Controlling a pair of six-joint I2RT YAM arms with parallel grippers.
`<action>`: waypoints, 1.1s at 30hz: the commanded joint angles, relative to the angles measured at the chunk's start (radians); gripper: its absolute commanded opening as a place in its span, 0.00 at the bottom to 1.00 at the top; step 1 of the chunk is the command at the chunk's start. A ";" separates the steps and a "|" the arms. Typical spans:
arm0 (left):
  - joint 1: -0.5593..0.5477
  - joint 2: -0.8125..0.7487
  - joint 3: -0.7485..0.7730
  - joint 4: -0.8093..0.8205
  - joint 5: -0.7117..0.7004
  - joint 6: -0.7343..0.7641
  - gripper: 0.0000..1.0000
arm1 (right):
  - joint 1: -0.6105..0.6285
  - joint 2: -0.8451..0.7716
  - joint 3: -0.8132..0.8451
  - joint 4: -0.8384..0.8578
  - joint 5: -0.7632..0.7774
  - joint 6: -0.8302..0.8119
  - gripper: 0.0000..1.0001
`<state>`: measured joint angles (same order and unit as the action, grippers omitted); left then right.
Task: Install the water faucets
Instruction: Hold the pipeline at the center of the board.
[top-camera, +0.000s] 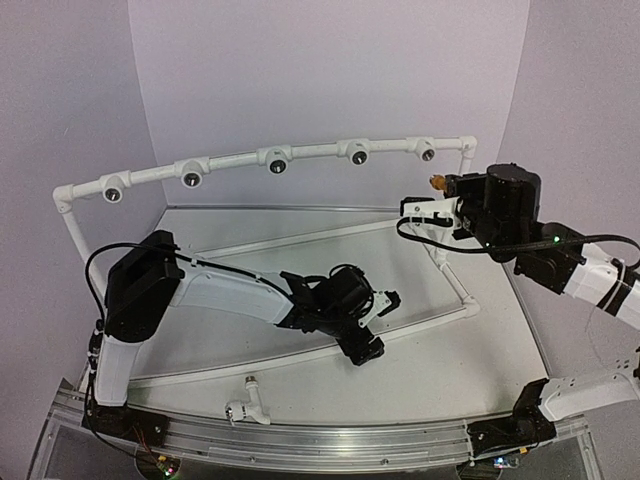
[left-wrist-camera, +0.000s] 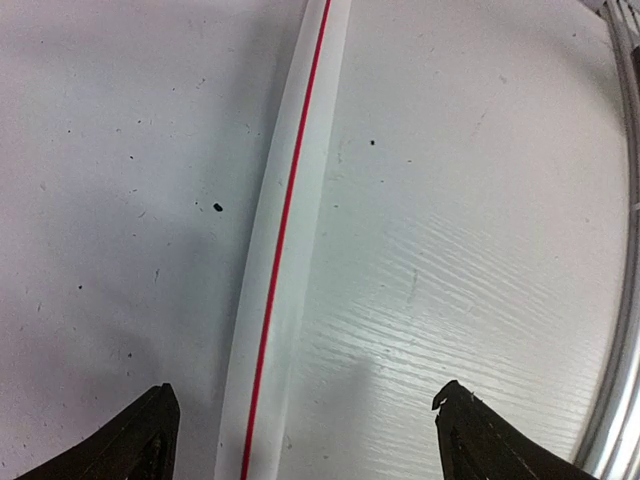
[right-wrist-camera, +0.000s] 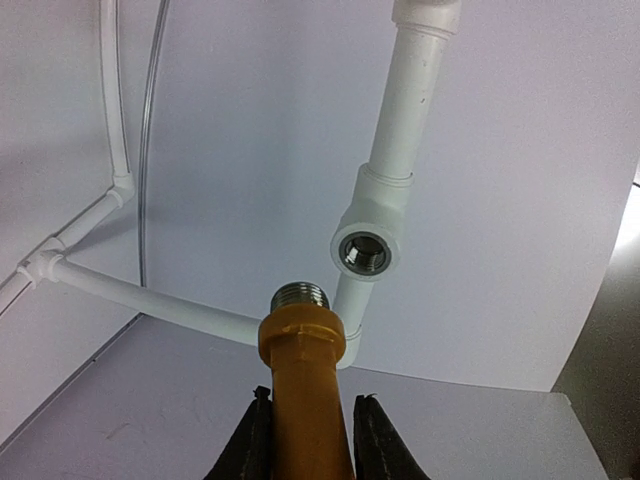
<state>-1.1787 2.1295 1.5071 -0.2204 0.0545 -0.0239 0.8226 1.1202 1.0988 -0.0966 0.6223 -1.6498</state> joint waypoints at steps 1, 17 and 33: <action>-0.013 0.069 0.097 -0.006 -0.078 0.112 0.90 | -0.010 -0.003 -0.014 0.206 -0.022 -0.107 0.00; -0.012 0.129 0.032 -0.011 -0.112 0.207 0.26 | -0.088 0.021 -0.089 0.375 -0.102 -0.146 0.00; -0.010 0.081 -0.093 0.019 -0.059 0.264 0.00 | -0.151 0.109 -0.024 0.462 -0.114 -0.122 0.00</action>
<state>-1.1855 2.2252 1.4754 -0.0819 -0.0405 0.2136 0.6949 1.2322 1.0175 0.2703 0.5089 -1.7992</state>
